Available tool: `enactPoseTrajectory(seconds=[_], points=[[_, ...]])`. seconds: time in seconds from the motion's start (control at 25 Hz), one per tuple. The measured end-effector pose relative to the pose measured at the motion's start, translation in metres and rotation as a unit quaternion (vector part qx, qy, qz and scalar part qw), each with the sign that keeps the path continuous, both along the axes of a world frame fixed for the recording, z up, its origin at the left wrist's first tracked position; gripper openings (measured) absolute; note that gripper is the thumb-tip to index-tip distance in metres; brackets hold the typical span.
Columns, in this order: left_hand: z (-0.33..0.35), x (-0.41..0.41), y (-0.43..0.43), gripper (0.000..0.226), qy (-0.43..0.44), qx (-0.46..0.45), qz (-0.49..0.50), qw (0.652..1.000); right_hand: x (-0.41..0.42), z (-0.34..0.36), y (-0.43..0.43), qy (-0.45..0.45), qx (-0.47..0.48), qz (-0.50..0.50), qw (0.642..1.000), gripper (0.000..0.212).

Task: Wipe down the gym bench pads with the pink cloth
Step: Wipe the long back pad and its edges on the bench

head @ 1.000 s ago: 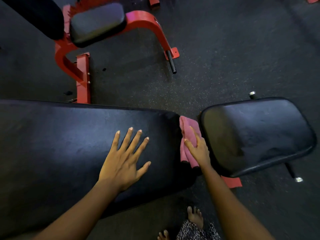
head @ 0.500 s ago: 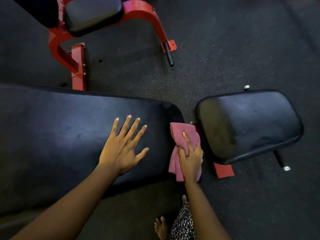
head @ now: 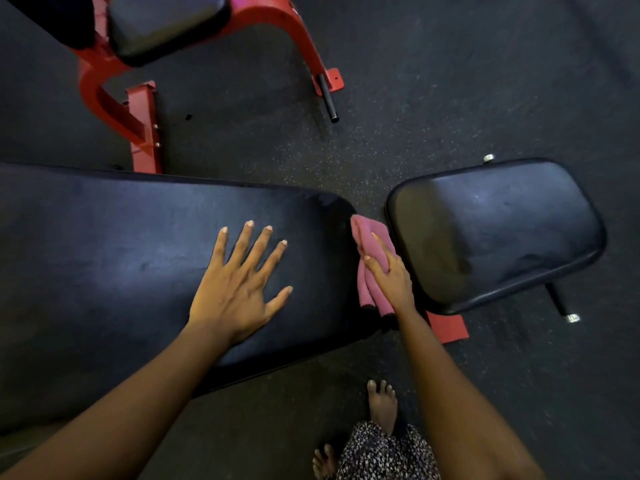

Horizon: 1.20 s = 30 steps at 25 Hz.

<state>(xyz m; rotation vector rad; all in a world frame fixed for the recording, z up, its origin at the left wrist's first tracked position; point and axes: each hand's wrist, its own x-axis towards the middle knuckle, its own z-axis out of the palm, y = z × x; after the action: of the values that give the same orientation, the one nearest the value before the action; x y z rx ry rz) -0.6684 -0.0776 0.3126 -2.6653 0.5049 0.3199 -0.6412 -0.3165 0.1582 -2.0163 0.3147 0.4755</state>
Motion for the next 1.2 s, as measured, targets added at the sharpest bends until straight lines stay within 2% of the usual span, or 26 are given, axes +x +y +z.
enactPoseTrajectory(seconds=[0.12,0.24,0.28,0.4,0.48,0.64,0.84,1.08,1.2], points=[[0.001,0.0,-0.001,0.072,0.0,0.011,0.003,1.0,-0.046,0.005,0.002,0.028,0.066,-0.134,0.988,0.062],[0.003,0.0,-0.002,0.076,0.0,0.014,0.004,1.0,-0.07,0.009,0.023,0.04,0.077,-0.275,0.957,0.048],[0.003,-0.001,-0.002,0.078,0.003,0.015,0.006,1.0,-0.073,0.01,0.03,0.06,0.081,-0.322,0.941,0.046],[0.007,0.0,-0.006,0.08,0.016,0.006,0.015,1.0,-0.087,0.024,0.055,0.136,0.13,-0.471,0.862,0.049],[0.017,-0.006,-0.006,0.071,0.028,-0.023,0.021,0.999,-0.098,0.042,0.072,0.145,0.155,-0.512,0.832,0.052],[0.051,-0.059,0.018,0.064,0.04,-0.018,-0.008,0.999,-0.116,0.082,0.109,0.149,0.186,-0.531,0.813,0.059],[0.094,-0.127,0.087,0.065,-0.033,-0.025,-0.017,0.999,-0.142,0.13,0.168,0.12,0.191,-0.496,0.838,0.056],[0.121,-0.168,0.149,0.061,-0.097,-0.012,-0.01,0.995,-0.176,0.188,0.235,0.079,0.204,-0.442,0.87,0.052],[0.124,-0.174,0.156,0.057,-0.122,-0.061,-0.013,0.991,-0.198,0.215,0.257,0.038,0.197,-0.366,0.909,0.052]])
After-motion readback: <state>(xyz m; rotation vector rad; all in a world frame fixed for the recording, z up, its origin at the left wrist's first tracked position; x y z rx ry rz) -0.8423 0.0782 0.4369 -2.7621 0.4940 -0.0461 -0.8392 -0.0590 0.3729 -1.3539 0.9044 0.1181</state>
